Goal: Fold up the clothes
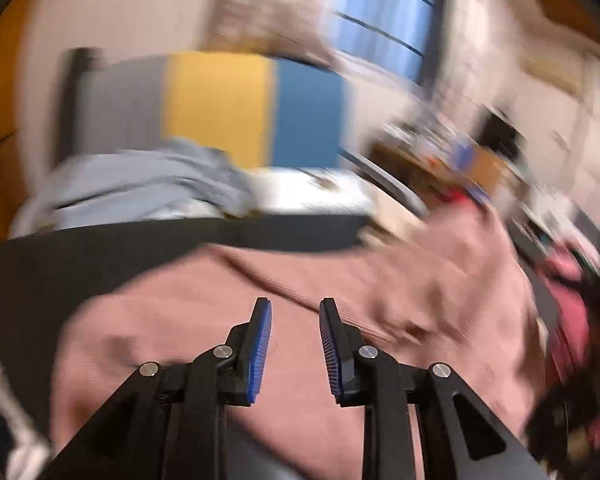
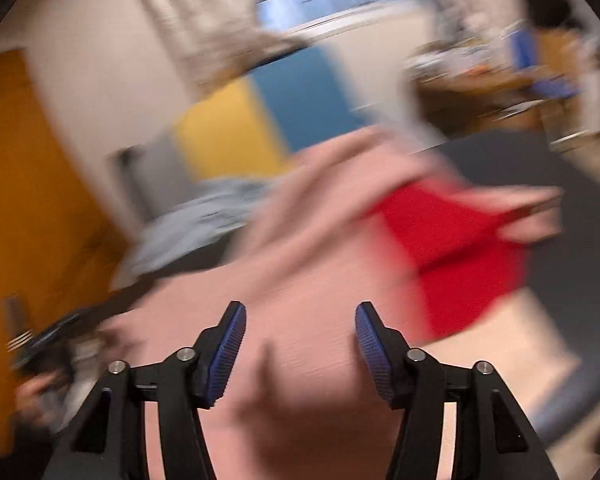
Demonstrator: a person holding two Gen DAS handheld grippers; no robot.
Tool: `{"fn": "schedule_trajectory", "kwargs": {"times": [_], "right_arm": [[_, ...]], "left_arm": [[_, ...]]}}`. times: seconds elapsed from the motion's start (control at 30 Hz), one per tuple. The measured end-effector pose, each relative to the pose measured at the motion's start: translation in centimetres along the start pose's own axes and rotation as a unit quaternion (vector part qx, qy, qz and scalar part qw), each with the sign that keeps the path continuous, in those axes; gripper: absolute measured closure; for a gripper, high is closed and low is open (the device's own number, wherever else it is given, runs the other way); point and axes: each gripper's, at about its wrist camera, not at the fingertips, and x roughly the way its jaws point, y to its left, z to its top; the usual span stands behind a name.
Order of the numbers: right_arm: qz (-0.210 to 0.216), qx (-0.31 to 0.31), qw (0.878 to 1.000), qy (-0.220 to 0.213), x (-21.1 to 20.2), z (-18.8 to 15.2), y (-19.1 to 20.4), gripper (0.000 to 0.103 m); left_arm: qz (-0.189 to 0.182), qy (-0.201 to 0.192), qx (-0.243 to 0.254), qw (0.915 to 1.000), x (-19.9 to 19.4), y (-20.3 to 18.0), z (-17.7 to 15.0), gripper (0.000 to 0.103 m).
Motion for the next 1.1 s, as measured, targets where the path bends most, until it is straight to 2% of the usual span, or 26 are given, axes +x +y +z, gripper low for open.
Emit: {"fn": "schedule_trajectory", "kwargs": {"times": [0.03,0.07,0.13,0.23,0.33,0.4,0.43,0.47,0.57,0.63,0.7,0.77,0.8,0.83,0.87,0.93,1.07,1.1], "right_arm": [[-0.032,-0.002,0.999,0.006,0.7,0.7,-1.6,0.055],[-0.045,-0.002,0.999,0.013,1.7,1.4,-2.4,0.059],[-0.065,-0.003,0.997,0.029,4.0,2.9,-3.9,0.061],[-0.046,-0.052,0.996,0.054,7.2,5.0,-2.2,0.061],[-0.031,-0.121,0.988,0.089,9.8,5.1,0.0,0.061],[-0.016,-0.158,0.981,0.113,11.9,4.9,2.4,0.057],[-0.022,-0.169,0.978,0.122,12.7,4.5,2.8,0.046],[-0.029,-0.179,0.975,0.13,13.5,4.0,3.1,0.043],[-0.056,-0.227,0.963,0.132,14.5,3.3,2.1,0.041],[-0.052,-0.213,0.966,0.14,15.0,3.4,0.6,0.037],[-0.06,-0.21,0.965,0.146,15.2,3.9,-0.6,0.028],[-0.081,-0.206,0.964,0.147,15.5,4.5,-1.6,0.0],[-0.079,-0.188,0.967,0.15,15.8,4.7,-2.5,0.0],[-0.066,-0.159,0.973,0.154,16.1,5.1,-3.3,0.0],[-0.052,-0.128,0.978,0.159,16.5,5.5,-4.1,0.0],[-0.043,-0.125,0.981,0.141,16.1,6.1,-4.1,0.0],[-0.065,-0.135,0.982,0.115,13.4,6.1,-3.1,0.001],[-0.071,-0.135,0.982,0.109,12.6,6.0,-3.1,0.001]], "left_arm": [[-0.015,0.015,0.026,0.9994,1.1,-1.9,-0.1,0.079],[-0.028,0.03,0.048,0.998,2.2,-3.4,-0.2,0.079],[-0.028,0.049,0.057,0.9967,4.0,-3.6,-0.8,0.079],[-0.029,0.079,0.07,0.994,6.6,-3.8,-1.7,0.079],[-0.029,0.109,0.083,0.9902,9.3,-4.1,-2.7,0.079],[-0.029,0.128,0.092,0.987,11.1,-4.2,-3.3,0.077],[-0.029,0.138,0.096,0.9853,11.9,-4.3,-3.6,0.077],[-0.028,0.146,0.1,0.9838,12.7,-4.3,-3.8,0.077],[0.004,0.148,0.105,0.9834,12.7,-2.9,-3.5,0.076],[0.025,0.149,0.109,0.9825,12.7,-1.9,-3.4,0.076],[0.039,0.153,0.117,0.9806,12.5,-1.0,-3.3,0.076],[0.059,0.155,0.13,0.9776,12.7,0.1,-3.2,0.076],[0.071,0.156,0.138,0.9755,13.0,0.7,-3.1,0.079],[0.083,0.157,0.147,0.9731,13.2,1.3,-3.0,0.099],[0.096,0.157,0.155,0.9706,13.4,1.9,-2.9,0.101],[0.12,0.159,0.167,0.9657,13.7,3.0,-2.4,0.101],[0.182,0.165,0.18,0.9525,14.2,5.1,-1.7,0.101],[0.183,0.167,0.168,0.9542,14.0,6.0,-1.5,0.101]]}}
